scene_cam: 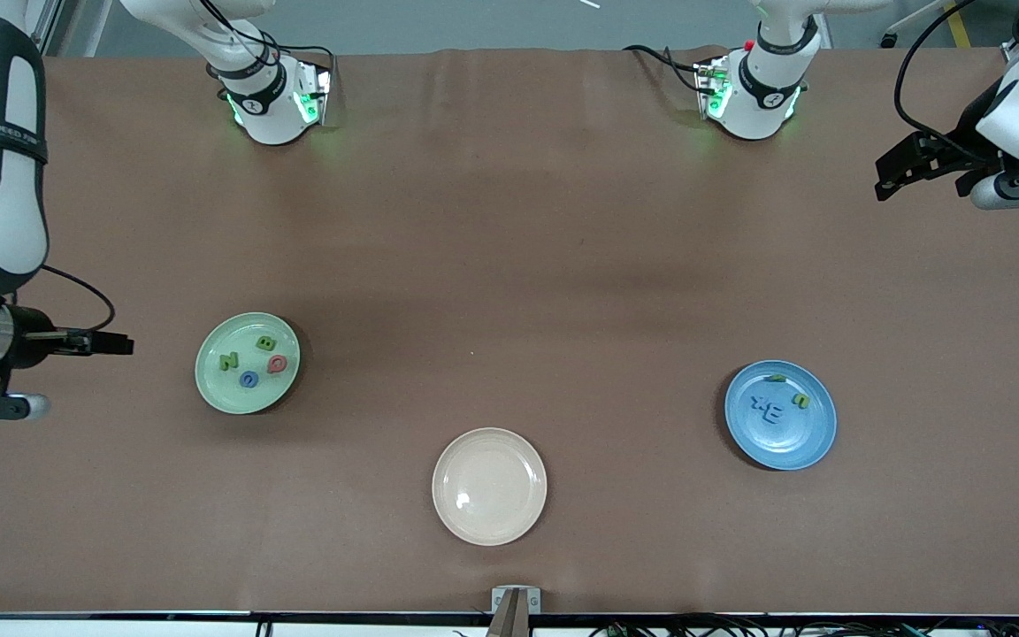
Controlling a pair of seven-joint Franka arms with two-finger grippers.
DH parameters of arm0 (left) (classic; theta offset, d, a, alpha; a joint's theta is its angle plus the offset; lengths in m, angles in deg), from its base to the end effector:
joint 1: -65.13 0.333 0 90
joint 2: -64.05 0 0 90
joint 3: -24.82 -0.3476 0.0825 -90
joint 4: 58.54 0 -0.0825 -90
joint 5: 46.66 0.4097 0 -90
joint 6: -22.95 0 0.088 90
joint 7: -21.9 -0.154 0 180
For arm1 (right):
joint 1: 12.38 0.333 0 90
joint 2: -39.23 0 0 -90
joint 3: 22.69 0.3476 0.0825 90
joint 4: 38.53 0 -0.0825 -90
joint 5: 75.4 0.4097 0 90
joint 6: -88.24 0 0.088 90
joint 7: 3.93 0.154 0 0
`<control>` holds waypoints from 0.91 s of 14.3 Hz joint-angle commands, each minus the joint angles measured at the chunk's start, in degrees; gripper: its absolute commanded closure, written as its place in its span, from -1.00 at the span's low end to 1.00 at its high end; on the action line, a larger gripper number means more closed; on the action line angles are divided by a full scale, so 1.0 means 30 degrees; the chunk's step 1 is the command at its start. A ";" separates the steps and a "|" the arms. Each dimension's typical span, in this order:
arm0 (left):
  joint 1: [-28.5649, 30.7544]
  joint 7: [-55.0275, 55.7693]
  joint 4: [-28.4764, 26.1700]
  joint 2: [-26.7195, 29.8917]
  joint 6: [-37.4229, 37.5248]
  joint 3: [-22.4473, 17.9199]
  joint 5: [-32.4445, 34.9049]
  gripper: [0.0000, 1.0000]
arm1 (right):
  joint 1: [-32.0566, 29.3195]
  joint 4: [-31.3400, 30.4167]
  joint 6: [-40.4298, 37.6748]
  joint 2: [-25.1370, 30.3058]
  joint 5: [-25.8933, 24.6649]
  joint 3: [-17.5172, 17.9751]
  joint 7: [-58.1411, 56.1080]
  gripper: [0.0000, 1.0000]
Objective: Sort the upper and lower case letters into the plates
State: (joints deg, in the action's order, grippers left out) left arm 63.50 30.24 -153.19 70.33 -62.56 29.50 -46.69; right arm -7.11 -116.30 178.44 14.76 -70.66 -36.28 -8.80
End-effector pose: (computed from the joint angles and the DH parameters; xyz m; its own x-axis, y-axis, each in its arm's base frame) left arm 0.5280 -0.0608 0.6233 0.9982 0.0364 -0.0485 0.0357 -0.9992 -0.0156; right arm 0.6874 -0.0621 0.4461 0.9786 -0.0567 -0.1979 -0.0579 -0.9983 -0.0004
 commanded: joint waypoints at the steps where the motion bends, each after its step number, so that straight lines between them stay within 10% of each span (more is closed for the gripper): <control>1: -0.0015 0.0002 -0.0354 0.0397 -0.0266 -0.0006 0.0068 -1.00 | -0.0088 -0.0006 -0.0210 0.0627 -0.0467 0.0283 -0.0017 -1.00; 13: -0.0044 0.0002 -0.0237 0.0279 -0.0207 0.0111 0.0303 -1.00 | -0.1088 0.1372 -0.0650 0.0567 -0.0173 0.0429 0.0042 -1.00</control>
State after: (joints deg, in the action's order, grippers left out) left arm 63.52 30.24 -153.22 70.33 -62.57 29.61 -46.64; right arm -10.52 -111.61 176.91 15.71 -71.45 -36.11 -8.82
